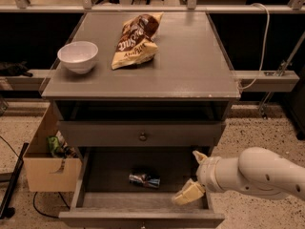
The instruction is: Pick redbull can from middle drawer and place on counter
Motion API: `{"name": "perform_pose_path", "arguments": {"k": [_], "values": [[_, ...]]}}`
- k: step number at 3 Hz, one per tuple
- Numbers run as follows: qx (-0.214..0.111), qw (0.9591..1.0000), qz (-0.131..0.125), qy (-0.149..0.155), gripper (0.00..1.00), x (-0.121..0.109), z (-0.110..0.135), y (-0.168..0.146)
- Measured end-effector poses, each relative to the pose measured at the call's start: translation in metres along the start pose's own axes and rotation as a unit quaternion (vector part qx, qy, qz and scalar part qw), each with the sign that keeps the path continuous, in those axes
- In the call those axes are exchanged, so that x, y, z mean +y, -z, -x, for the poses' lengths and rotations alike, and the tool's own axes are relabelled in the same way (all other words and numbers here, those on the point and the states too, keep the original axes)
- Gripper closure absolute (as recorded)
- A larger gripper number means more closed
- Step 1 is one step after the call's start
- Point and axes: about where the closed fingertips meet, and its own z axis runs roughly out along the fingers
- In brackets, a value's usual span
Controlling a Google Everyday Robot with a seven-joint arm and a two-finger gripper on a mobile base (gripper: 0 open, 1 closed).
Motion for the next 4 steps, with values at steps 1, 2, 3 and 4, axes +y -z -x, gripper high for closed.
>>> {"name": "perform_pose_path", "arguments": {"k": [1,2,3,4], "values": [[-0.002,1.0,-0.004,0.0,0.0,0.001,0.0,-0.001],[-0.002,0.9998,0.014,-0.014,0.0,0.009,-0.008,-0.038],[0.007,0.9981,0.048,-0.037,0.0,0.019,-0.026,-0.093],[0.018,0.9959,0.07,-0.055,0.0,0.027,-0.044,-0.136]]}}
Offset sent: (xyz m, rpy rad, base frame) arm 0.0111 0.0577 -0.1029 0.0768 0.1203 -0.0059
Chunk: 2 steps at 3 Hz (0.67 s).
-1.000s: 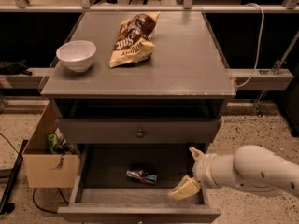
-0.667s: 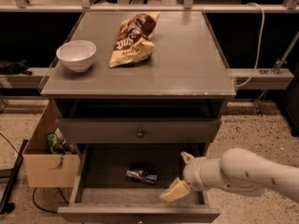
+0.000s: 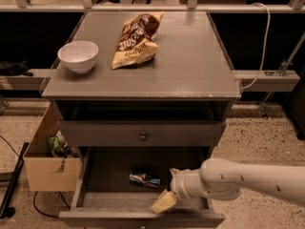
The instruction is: Pick redbull can from middle drawer and place on counter
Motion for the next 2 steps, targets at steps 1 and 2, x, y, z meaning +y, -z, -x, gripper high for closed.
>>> {"name": "perform_pose_path", "arguments": {"k": [1,2], "values": [[0.005,0.9999,0.009,-0.007,0.0,-0.008,-0.005,-0.036],[0.01,0.9999,0.002,0.005,0.0,-0.025,0.001,-0.066]]}}
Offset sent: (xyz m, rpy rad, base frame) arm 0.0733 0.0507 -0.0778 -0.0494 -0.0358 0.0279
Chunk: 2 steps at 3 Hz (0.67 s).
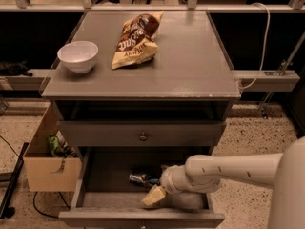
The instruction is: Pick redbull can from middle drawer and place on counter
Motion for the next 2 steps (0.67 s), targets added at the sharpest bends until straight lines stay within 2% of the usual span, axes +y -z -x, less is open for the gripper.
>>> {"name": "perform_pose_path", "arguments": {"k": [1,2], "values": [[0.005,0.9997,-0.024,0.003,0.0,-0.0263,-0.0115,-0.0334],[0.005,0.9997,-0.024,0.003,0.0,-0.0263,-0.0115,-0.0334]]}}
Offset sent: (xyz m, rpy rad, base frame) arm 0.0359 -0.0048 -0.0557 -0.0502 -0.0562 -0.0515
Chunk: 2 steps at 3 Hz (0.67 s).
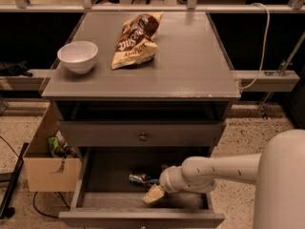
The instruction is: Pick redbull can from middle drawer and place on counter
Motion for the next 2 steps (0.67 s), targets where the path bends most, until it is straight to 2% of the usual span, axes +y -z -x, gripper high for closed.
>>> {"name": "perform_pose_path", "arguments": {"k": [2], "values": [[0.0,1.0,0.0,0.0,0.5,0.0,0.0,0.0]]}}
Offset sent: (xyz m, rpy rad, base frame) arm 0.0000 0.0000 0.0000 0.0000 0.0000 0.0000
